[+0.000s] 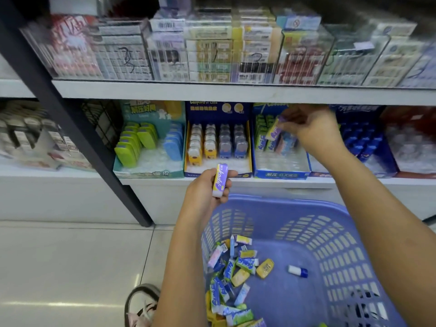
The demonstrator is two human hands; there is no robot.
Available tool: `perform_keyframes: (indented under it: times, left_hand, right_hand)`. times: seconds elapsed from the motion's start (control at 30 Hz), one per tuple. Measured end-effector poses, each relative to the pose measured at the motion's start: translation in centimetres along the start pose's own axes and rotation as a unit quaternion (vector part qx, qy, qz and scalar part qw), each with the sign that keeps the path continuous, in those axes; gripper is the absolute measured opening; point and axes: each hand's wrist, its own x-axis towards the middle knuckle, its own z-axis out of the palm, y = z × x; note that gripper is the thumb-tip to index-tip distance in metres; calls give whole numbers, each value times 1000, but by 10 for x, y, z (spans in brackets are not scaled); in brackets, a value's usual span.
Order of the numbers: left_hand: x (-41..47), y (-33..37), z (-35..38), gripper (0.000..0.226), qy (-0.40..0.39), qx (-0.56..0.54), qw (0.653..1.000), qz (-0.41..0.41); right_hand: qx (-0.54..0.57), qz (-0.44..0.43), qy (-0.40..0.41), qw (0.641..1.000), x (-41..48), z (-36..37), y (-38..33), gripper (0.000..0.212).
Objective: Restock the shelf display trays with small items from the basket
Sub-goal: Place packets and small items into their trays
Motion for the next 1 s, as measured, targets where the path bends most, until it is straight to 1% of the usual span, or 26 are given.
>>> perform_keyframes:
  times: [0.07, 0.13, 0.23, 0.3, 0.37, 0.43, 0.47, 0.53, 0.63, 0.8, 0.9, 1.0]
  left_hand:
    - [0, -1, 8, 39, -19, -21, 1000, -7]
    - [0, -4, 17, 34, -39, -42, 998, -7]
    - [0, -12, 25, 21, -51, -44, 998, 12]
    - [-1, -17, 30, 17, -51, -36, 998, 23]
    - [-2, -20, 34, 15, -50, -30, 998, 26]
    - [-3, -20, 40, 16, -50, -25, 998, 27]
    - [-4, -21, 42, 16, -50, -23, 998, 28]
    - [-4, -22, 46, 14, -50, -18, 998, 31]
    - [-4, -24, 50, 12, -58, -29, 998, 24]
    - [-2, -25, 57, 28, -63, -57, 996, 18]
    - [-1, -26, 60, 31, -64, -48, 996, 31]
    - [0, -27, 63, 26, -68, -54, 996, 22]
  right_hand:
    - [-26, -3, -2, 1000, 0, -7, 8, 18]
    - [-25, 3, 2, 1000, -3, -9, 15, 17]
    - [-25, 9, 5, 1000, -6, -9, 20, 18]
    - [-22, 2, 28, 999, -7, -13, 21, 16]
    - [-29, -7, 72, 997, -9, -22, 25, 14]
    - [-62, -4, 106, 992, -10, -31, 33, 14]
    - [-78, 2, 111, 991, -11, -33, 37, 13]
    - [-100, 11, 98, 990, -11, -33, 46, 13]
    - [-146, 5, 49, 988, -4, -25, 53, 16]
    - [-209, 32, -54, 976, 15, -21, 62, 20]
    - [-228, 34, -64, 971, 24, -21, 64, 20]
    - [-236, 65, -80, 966, 30, -20, 64, 21]
